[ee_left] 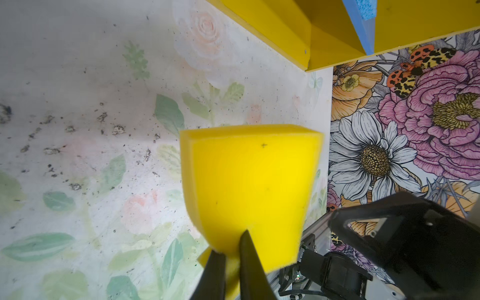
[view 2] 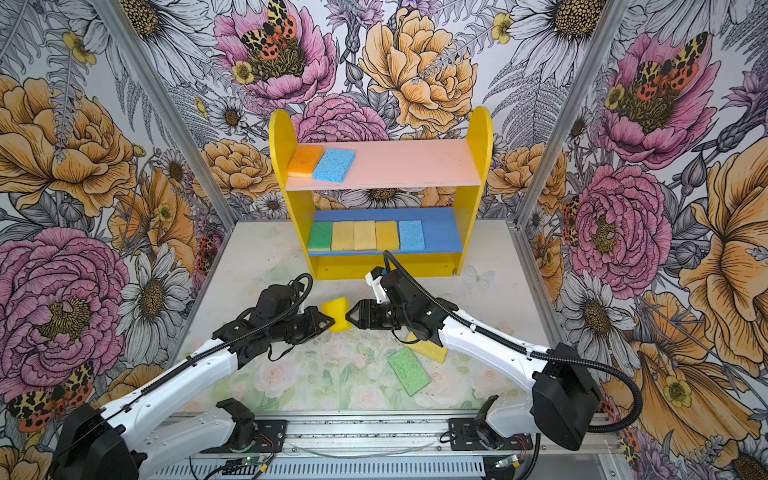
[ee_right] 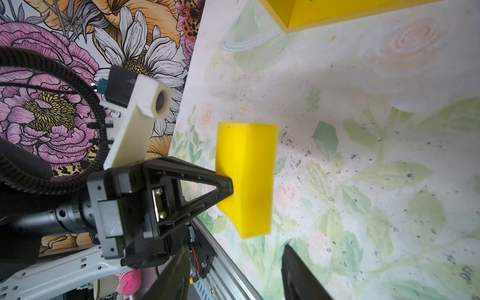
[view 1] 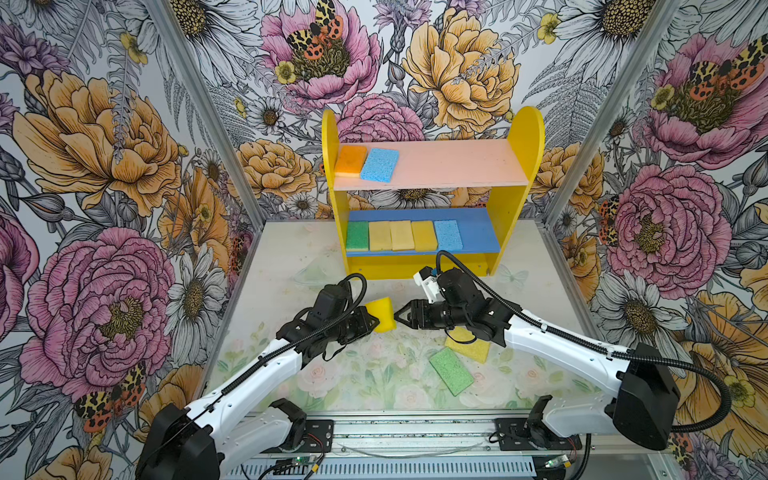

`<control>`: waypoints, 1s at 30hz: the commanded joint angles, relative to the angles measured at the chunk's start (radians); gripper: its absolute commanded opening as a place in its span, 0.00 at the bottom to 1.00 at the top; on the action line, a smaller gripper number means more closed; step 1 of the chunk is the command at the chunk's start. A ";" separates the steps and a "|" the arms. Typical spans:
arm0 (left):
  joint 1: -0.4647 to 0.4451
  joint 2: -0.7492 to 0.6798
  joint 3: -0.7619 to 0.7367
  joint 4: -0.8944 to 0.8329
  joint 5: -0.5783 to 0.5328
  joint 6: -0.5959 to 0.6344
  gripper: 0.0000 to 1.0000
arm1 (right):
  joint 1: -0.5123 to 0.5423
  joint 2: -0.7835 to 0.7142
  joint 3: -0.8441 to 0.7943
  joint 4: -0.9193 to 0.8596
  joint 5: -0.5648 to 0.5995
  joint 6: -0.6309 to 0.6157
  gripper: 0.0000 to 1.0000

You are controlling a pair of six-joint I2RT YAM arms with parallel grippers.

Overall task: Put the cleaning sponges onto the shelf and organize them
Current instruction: 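Lift the yellow sponge with the left gripper while the right gripper approaches it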

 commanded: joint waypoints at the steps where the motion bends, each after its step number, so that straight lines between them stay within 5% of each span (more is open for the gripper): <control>1: -0.018 -0.013 0.037 0.025 -0.032 -0.020 0.13 | 0.021 0.020 0.036 0.003 0.018 -0.011 0.54; 30: -0.097 -0.004 0.102 0.024 -0.054 -0.047 0.13 | 0.050 0.050 0.051 -0.027 0.151 0.002 0.33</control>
